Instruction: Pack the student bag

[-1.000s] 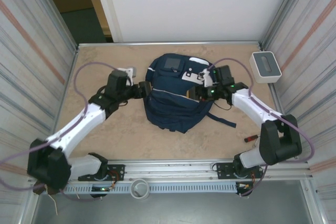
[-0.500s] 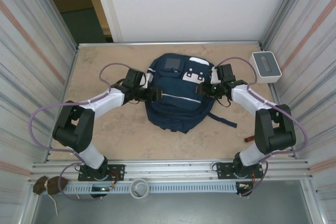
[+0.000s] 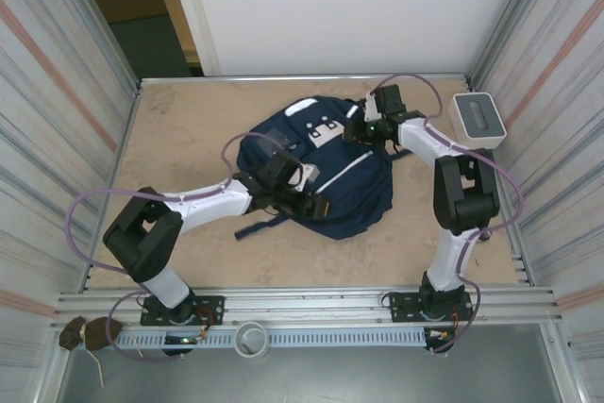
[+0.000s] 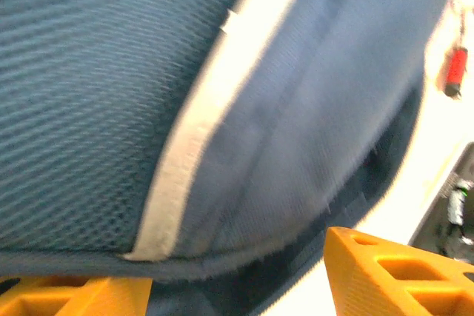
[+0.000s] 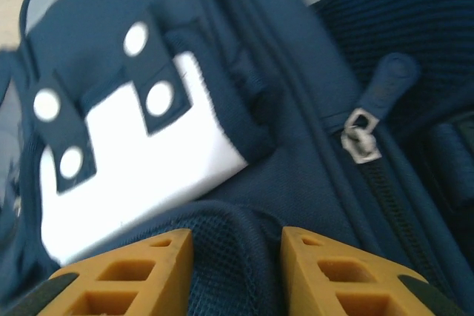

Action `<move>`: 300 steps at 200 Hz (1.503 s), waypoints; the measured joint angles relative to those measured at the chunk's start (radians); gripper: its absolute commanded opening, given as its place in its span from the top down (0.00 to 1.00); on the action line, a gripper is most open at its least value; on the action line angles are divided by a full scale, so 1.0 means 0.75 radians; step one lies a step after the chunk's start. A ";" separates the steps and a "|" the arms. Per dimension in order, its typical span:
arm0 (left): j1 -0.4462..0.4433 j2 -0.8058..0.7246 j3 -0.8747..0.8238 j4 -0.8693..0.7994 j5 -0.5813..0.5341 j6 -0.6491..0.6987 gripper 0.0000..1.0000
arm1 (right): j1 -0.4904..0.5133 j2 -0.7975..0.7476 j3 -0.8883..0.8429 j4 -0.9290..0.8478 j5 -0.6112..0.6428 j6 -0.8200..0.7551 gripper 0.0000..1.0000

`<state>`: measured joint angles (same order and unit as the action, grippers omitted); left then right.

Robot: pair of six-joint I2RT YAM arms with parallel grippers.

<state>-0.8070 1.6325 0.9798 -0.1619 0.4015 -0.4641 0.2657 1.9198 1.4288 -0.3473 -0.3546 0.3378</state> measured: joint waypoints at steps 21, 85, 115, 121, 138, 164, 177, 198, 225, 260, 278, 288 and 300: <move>-0.060 -0.017 0.037 -0.041 0.025 0.042 0.33 | 0.024 0.089 0.150 -0.061 -0.002 -0.038 0.60; -0.061 -0.398 0.018 -0.205 -0.245 0.464 0.30 | 0.032 0.043 0.238 -0.258 0.062 -0.115 0.54; -0.060 -0.544 -0.109 -0.073 -0.386 0.916 0.30 | 0.034 -0.158 0.108 -0.266 0.068 -0.117 0.53; -0.060 -0.549 -0.141 -0.045 -0.399 1.019 0.29 | 0.035 -0.208 0.067 -0.260 0.064 -0.116 0.52; -0.060 -0.522 -0.210 0.001 -0.433 1.314 0.26 | 0.037 -0.358 -0.071 -0.247 0.047 -0.112 0.52; -0.045 -0.380 -0.190 -0.004 -0.471 1.683 0.25 | 0.037 -0.532 -0.277 -0.227 0.009 -0.097 0.52; -0.031 -0.288 -0.154 -0.017 -0.494 1.821 0.25 | 0.037 -0.592 -0.369 -0.228 -0.013 -0.081 0.52; -0.013 -0.176 -0.106 -0.027 -0.529 1.972 0.28 | 0.037 -0.664 -0.485 -0.229 -0.037 -0.068 0.52; -0.007 -0.080 -0.062 -0.033 -0.552 2.072 0.36 | 0.036 -0.691 -0.565 -0.222 -0.064 -0.041 0.54; -0.007 -0.033 -0.018 -0.064 -0.551 2.107 0.50 | 0.021 -0.669 -0.606 -0.182 -0.097 -0.020 0.57; -0.007 -0.033 -0.009 -0.074 -0.537 2.110 0.56 | 0.016 -0.634 -0.606 -0.162 -0.096 -0.012 0.58; -0.007 -0.032 -0.004 -0.078 -0.532 2.110 0.56 | 0.010 -0.611 -0.606 -0.154 -0.094 -0.012 0.58; -0.007 -0.028 0.007 -0.091 -0.527 2.110 0.54 | 0.004 -0.586 -0.605 -0.147 -0.092 -0.012 0.58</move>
<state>-0.8124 1.6112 0.9848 -0.2298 0.0059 1.1183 0.2684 1.4799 0.9752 -0.4576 -0.4236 0.3290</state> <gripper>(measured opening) 0.443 0.423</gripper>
